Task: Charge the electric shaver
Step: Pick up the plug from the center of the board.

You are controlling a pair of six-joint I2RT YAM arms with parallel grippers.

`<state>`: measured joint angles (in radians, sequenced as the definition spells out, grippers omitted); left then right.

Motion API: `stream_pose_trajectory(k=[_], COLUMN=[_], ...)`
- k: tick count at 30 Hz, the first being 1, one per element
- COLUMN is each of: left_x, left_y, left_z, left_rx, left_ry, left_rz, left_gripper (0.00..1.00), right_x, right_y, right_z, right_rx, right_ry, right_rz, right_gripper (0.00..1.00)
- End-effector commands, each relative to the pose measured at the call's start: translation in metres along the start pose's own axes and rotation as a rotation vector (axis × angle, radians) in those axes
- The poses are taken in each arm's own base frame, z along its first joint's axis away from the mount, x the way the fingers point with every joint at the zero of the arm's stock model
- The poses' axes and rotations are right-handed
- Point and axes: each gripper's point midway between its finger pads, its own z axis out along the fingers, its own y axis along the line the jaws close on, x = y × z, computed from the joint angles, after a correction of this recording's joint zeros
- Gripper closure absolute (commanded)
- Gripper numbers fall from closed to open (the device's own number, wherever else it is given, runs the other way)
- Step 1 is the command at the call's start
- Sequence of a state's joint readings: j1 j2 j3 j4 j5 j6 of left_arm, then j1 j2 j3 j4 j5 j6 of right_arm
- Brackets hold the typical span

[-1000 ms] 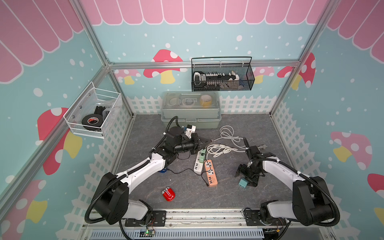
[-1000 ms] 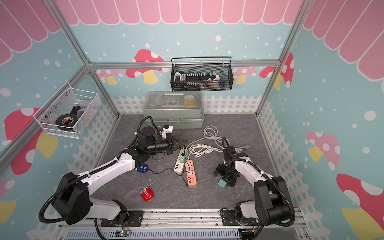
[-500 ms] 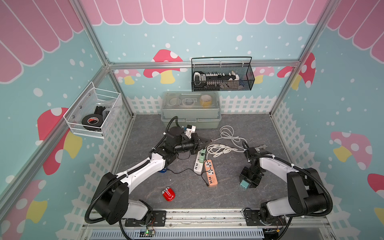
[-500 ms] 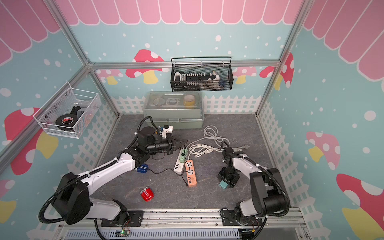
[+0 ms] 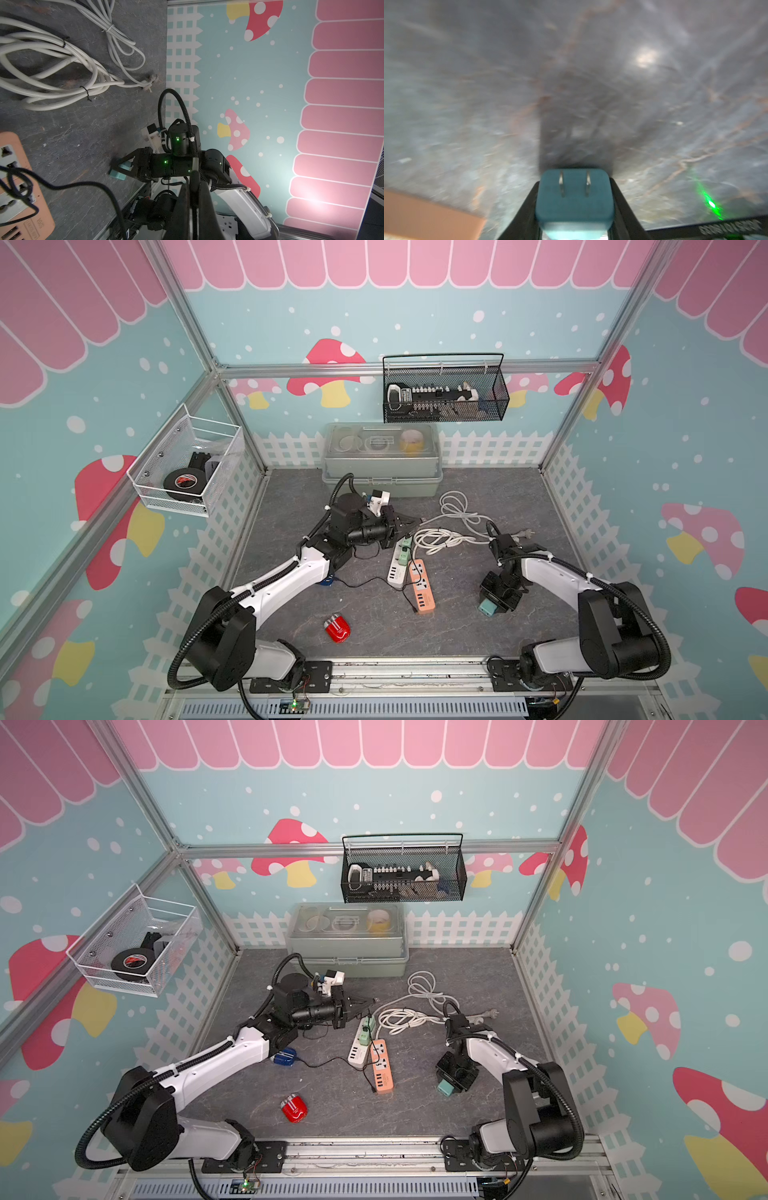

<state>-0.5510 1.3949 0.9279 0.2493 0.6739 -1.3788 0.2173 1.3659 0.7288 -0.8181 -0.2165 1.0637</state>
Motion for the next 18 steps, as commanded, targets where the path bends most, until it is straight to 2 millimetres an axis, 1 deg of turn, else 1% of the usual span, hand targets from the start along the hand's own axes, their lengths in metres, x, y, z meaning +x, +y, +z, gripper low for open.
stream_pose_trajectory(k=[1, 2, 4, 5, 8, 11, 14, 16, 18], left_x=[-0.007, -0.008, -0.011, -0.013, -0.021, -0.028, -0.033, -0.035, -0.036], left_y=[-0.028, -0.032, -0.038, -0.041, -0.047, -0.056, -0.064, -0.068, -0.069], left_z=[-0.009, -0.009, -0.008, -0.008, -0.006, -0.005, -0.003, 0.0, 0.005], left_rx=[0.095, 0.11, 0.131, 0.142, 0.178, 0.221, 0.25, 0.253, 0.247], left_ry=[-0.05, -0.058, -0.065, -0.072, -0.097, -0.121, -0.144, -0.153, -0.16], left_rz=[0.016, 0.013, 0.007, 0.003, -0.026, -0.063, -0.098, -0.12, -0.141], left_gripper=[1.0, 1.0, 1.0, 1.0, 1.0, 1.0, 1.0, 1.0, 1.0], right_x=[-0.024, -0.03, -0.038, -0.042, -0.052, -0.058, -0.061, -0.063, -0.063], right_y=[0.069, 0.088, 0.121, 0.14, 0.186, 0.216, 0.232, 0.238, 0.243], right_z=[-0.069, -0.093, -0.135, -0.155, -0.207, -0.244, -0.268, -0.277, -0.281], right_rx=[-0.302, -0.396, -0.576, -0.693, -1.005, -1.24, -1.39, -1.459, -1.493], right_ry=[-0.171, -0.223, -0.302, -0.323, -0.363, -0.356, -0.334, -0.308, -0.28], right_rz=[-0.054, -0.064, -0.075, -0.053, -0.023, -0.002, 0.015, 0.037, 0.056], right_gripper=[0.83, 0.84, 0.85, 0.85, 0.85, 0.85, 0.85, 0.85, 0.85])
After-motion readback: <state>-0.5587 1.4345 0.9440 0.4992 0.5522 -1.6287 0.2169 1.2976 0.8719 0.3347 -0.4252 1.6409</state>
